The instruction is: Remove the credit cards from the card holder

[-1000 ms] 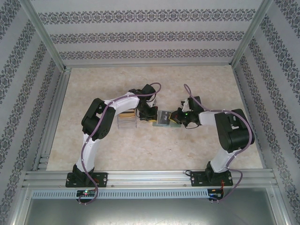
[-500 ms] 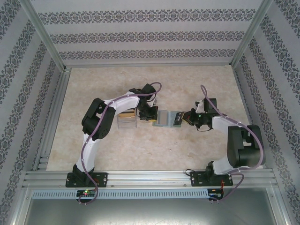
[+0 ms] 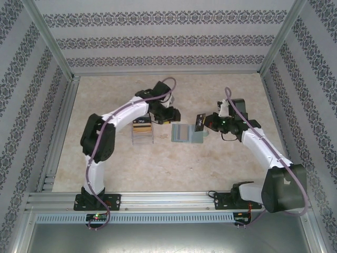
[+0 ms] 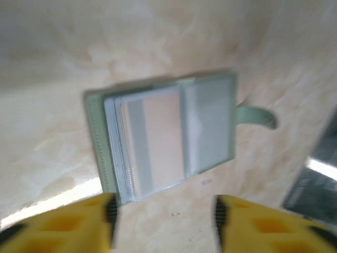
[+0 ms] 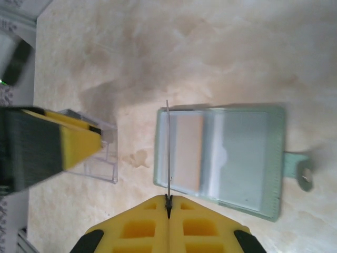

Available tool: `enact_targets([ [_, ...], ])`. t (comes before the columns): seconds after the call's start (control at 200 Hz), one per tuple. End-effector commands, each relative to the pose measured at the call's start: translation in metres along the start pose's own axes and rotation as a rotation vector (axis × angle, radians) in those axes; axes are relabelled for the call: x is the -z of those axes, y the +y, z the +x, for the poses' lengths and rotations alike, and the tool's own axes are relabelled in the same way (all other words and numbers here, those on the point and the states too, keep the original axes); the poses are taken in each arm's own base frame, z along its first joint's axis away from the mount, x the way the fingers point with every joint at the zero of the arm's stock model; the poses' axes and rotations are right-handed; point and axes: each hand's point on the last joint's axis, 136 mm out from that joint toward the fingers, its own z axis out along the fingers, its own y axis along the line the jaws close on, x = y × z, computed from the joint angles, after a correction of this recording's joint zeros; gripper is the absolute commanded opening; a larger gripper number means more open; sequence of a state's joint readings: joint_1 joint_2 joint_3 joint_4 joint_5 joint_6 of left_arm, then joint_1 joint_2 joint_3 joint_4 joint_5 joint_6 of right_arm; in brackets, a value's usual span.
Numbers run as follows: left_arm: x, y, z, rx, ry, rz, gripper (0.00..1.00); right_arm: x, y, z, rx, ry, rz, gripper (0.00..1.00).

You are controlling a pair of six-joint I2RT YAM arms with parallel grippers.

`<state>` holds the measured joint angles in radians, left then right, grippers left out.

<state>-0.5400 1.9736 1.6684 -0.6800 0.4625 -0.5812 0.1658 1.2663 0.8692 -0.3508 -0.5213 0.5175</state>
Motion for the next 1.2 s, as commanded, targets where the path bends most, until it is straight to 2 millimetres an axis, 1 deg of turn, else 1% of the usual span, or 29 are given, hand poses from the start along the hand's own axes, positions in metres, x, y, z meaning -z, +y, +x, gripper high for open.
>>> enact_targets([
  [0.0, 0.064, 0.011, -0.024, 0.032, -0.187, -0.06, 0.81, -0.004, 0.026, -0.004, 0.15, 0.026, 0.06, 0.0],
  [0.055, 0.087, 0.021, -0.028, 0.049, -0.257, -0.094, 0.94, -0.01, 0.041, -0.004, 0.228, 0.043, 0.078, 0.0],
  [0.08, 0.098, 0.027, -0.028, 0.06, -0.288, -0.114, 0.98, -0.013, 0.051, -0.004, 0.273, 0.053, 0.085, 0.0],
  [0.1, 0.105, 0.032, -0.029, 0.07, -0.309, -0.128, 1.0, -0.016, 0.053, -0.004, 0.286, 0.058, 0.089, 0.0],
  [0.125, 0.116, 0.039, -0.029, 0.083, -0.339, -0.154, 1.0, -0.019, 0.063, -0.004, 0.328, 0.068, 0.088, 0.0],
  [0.24, 0.16, 0.071, -0.022, 0.143, -0.448, -0.268, 1.0, -0.041, 0.094, -0.002, 0.511, 0.108, 0.099, 0.0],
  [0.365, 0.207, 0.106, -0.006, 0.229, -0.564, -0.382, 1.0, -0.066, 0.132, 0.005, 0.766, 0.13, 0.079, 0.0],
  [0.42, 0.228, 0.121, 0.002, 0.269, -0.616, -0.429, 1.0, -0.08, 0.145, 0.008, 0.868, 0.142, 0.071, 0.0],
  [0.545, 0.263, 0.142, 0.025, 0.312, -0.688, -0.519, 0.99, -0.104, 0.176, 0.011, 1.049, 0.156, 0.024, 0.0],
  [0.55, 0.264, 0.143, 0.026, 0.314, -0.691, -0.524, 0.99, -0.107, 0.176, 0.012, 1.054, 0.163, 0.023, 0.0],
  [0.565, 0.268, 0.146, 0.029, 0.322, -0.696, -0.54, 0.99, -0.108, 0.181, 0.012, 1.079, 0.161, 0.014, 0.0],
  [0.62, 0.281, 0.154, 0.039, 0.347, -0.72, -0.586, 1.0, -0.12, 0.191, 0.015, 1.156, 0.173, 0.001, 0.0],
  [0.725, 0.296, 0.162, 0.054, 0.371, -0.754, -0.625, 0.99, -0.136, 0.205, 0.022, 1.291, 0.209, -0.004, 0.0],
  [0.759, 0.299, 0.164, 0.058, 0.375, -0.76, -0.626, 0.99, -0.144, 0.207, 0.025, 1.336, 0.222, 0.005, 0.0],
  [0.789, 0.301, 0.165, 0.061, 0.378, -0.76, -0.63, 0.99, -0.146, 0.208, 0.026, 1.368, 0.233, 0.014, 0.0],
  [0.799, 0.302, 0.165, 0.062, 0.381, -0.763, -0.632, 1.0, -0.15, 0.208, 0.028, 1.388, 0.24, 0.016, 0.0],
  [0.824, 0.303, 0.166, 0.064, 0.384, -0.763, -0.635, 1.0, -0.152, 0.209, 0.03, 1.417, 0.253, 0.021, 0.0],
  [0.929, 0.305, 0.168, 0.07, 0.392, -0.763, -0.636, 1.0, -0.166, 0.207, 0.039, 1.522, 0.293, 0.031, 0.0],
  [1.094, 0.307, 0.168, 0.076, 0.395, -0.769, -0.624, 1.0, -0.173, 0.2, 0.046, 1.581, 0.319, 0.016, 0.0],
  [1.199, 0.306, 0.168, 0.077, 0.393, -0.765, -0.623, 1.0, -0.179, 0.196, 0.047, 1.611, 0.323, 0.026, 0.0],
])
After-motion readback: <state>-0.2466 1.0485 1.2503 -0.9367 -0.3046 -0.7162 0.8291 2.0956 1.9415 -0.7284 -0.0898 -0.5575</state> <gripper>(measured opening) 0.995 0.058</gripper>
